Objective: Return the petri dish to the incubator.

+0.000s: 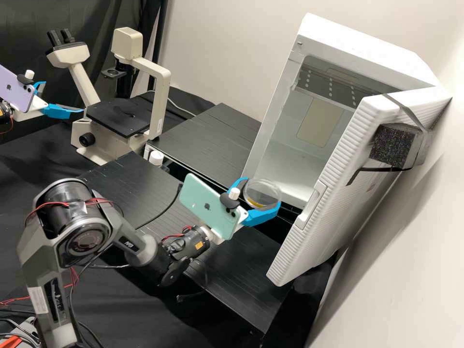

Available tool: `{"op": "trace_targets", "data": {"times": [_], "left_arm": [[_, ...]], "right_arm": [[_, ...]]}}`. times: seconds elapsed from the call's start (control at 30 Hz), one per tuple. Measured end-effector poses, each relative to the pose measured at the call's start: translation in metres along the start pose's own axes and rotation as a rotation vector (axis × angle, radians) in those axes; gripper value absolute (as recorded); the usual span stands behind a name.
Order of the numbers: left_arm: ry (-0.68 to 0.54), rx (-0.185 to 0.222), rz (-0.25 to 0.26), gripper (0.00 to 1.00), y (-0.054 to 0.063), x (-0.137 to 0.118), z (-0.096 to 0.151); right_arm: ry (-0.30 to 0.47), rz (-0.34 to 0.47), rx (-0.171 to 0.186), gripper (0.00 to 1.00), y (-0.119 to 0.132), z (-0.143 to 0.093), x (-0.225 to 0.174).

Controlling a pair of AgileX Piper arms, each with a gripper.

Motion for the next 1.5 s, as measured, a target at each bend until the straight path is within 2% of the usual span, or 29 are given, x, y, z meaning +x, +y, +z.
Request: {"op": "trace_targets", "data": {"times": [0.23, 0.63, 0.73, 0.83, 1.03, 1.17, 1.5], "left_arm": [[0.000, 0.000, 0.000, 1.00, 0.000, 0.000, 0.000], [0.000, 0.000, 0.000, 1.00, 0.000, 0.000, 0.000], [0.000, 0.000, 0.000, 1.00, 0.000, 0.000, 0.000], [0.000, 0.000, 0.000, 1.00, 0.000, 0.000, 0.000], [0.000, 0.000, 0.000, 1.00, 0.000, 0.000, 0.000], [0.000, 0.000, 0.000, 1.00, 0.000, 0.000, 0.000], [0.000, 0.000, 0.000, 1.00, 0.000, 0.000, 0.000]], "right_arm": [[-0.018, 0.022, -0.011, 0.00, 0.014, 0.003, 0.054], [-0.074, -0.071, 0.021, 0.00, -0.007, 0.007, 0.139], [-0.088, -0.094, 0.019, 0.00, -0.013, 0.006, 0.157], [-0.102, -0.104, -0.005, 0.00, -0.018, 0.007, 0.175], [-0.157, -0.124, -0.012, 0.00, -0.028, 0.017, 0.198], [-0.189, -0.154, -0.030, 0.00, -0.038, 0.028, 0.208], [-0.205, -0.165, -0.011, 0.00, -0.050, 0.036, 0.220]]}}
